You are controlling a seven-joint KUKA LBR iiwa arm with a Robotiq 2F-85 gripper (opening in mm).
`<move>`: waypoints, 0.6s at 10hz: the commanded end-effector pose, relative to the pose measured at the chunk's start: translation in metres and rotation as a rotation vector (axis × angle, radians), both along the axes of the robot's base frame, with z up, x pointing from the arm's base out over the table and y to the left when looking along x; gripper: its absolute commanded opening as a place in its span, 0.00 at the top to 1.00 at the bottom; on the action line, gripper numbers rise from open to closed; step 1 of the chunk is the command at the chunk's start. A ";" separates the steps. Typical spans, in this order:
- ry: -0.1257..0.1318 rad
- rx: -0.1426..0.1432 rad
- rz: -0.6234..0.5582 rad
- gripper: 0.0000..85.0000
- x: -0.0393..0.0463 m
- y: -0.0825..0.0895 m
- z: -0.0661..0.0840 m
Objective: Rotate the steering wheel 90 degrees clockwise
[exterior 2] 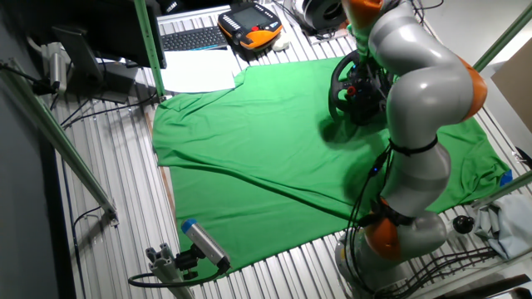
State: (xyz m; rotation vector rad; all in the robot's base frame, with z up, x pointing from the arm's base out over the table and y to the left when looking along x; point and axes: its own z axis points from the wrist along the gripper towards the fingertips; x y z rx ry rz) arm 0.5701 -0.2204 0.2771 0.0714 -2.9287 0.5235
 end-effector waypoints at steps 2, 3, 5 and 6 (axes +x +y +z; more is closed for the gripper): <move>0.006 0.027 -0.017 1.00 0.0061 -0.018 0.010; 0.005 0.030 -0.031 0.80 0.0076 -0.023 0.013; -0.005 0.030 -0.053 0.60 0.0083 -0.026 0.015; -0.007 0.028 -0.069 0.40 0.0081 -0.025 0.015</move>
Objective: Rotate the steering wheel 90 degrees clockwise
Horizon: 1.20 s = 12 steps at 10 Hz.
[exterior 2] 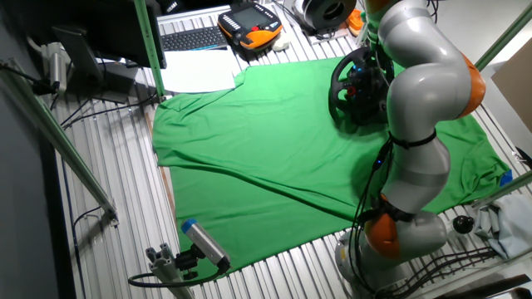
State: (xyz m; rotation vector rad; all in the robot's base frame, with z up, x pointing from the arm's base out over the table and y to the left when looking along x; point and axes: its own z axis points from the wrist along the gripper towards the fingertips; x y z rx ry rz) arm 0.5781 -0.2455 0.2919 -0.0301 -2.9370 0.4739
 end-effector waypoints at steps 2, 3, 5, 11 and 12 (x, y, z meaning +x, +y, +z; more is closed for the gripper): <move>-0.012 -0.002 -0.006 0.20 -0.0001 -0.003 0.002; -0.010 0.004 -0.001 0.20 0.0001 -0.007 0.003; -0.007 0.012 0.011 0.20 0.0005 -0.019 0.009; -0.009 0.062 0.050 0.40 0.0126 -0.043 0.003; -0.008 0.066 0.054 0.40 0.0147 -0.045 0.002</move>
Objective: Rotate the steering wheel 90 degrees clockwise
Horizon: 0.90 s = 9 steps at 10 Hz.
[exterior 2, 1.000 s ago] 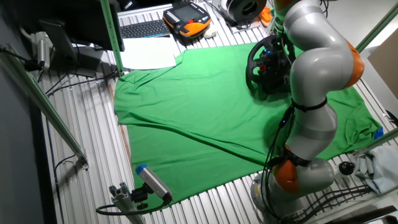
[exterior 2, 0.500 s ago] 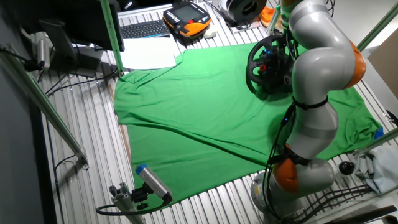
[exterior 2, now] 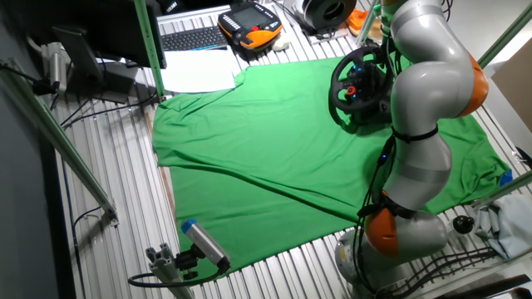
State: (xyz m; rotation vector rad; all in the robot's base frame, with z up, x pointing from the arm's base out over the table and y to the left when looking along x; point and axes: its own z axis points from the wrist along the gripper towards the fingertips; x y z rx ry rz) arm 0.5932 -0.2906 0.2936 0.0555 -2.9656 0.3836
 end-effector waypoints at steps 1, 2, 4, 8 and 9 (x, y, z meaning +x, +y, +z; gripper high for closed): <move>-0.001 -0.001 0.001 0.40 0.0007 0.000 0.000; -0.002 -0.001 0.004 0.40 0.0016 -0.001 -0.001; -0.002 0.014 0.024 0.40 0.0051 -0.008 -0.005; -0.005 0.028 0.038 0.40 0.0126 -0.012 -0.011; -0.004 0.031 0.039 0.40 0.0148 -0.012 -0.012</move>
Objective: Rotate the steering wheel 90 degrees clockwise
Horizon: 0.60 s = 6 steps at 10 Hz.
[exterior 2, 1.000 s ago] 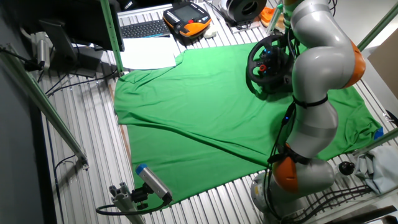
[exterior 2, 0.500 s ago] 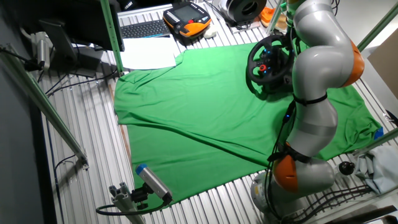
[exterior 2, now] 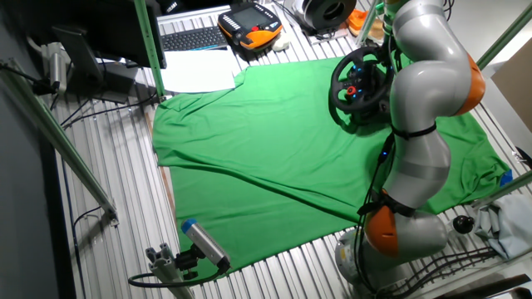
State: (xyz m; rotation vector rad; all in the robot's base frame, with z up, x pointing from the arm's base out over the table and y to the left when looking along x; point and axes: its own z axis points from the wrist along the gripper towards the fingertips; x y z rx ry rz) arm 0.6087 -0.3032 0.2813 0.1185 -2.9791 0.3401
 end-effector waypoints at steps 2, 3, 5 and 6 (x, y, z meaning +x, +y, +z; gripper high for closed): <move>0.001 0.011 0.005 0.60 0.0019 -0.003 -0.001; 0.005 0.018 0.007 0.60 0.0019 -0.004 -0.001; 0.019 0.022 0.013 0.60 0.0017 -0.004 -0.001; 0.022 0.023 0.020 0.80 0.0018 -0.003 -0.001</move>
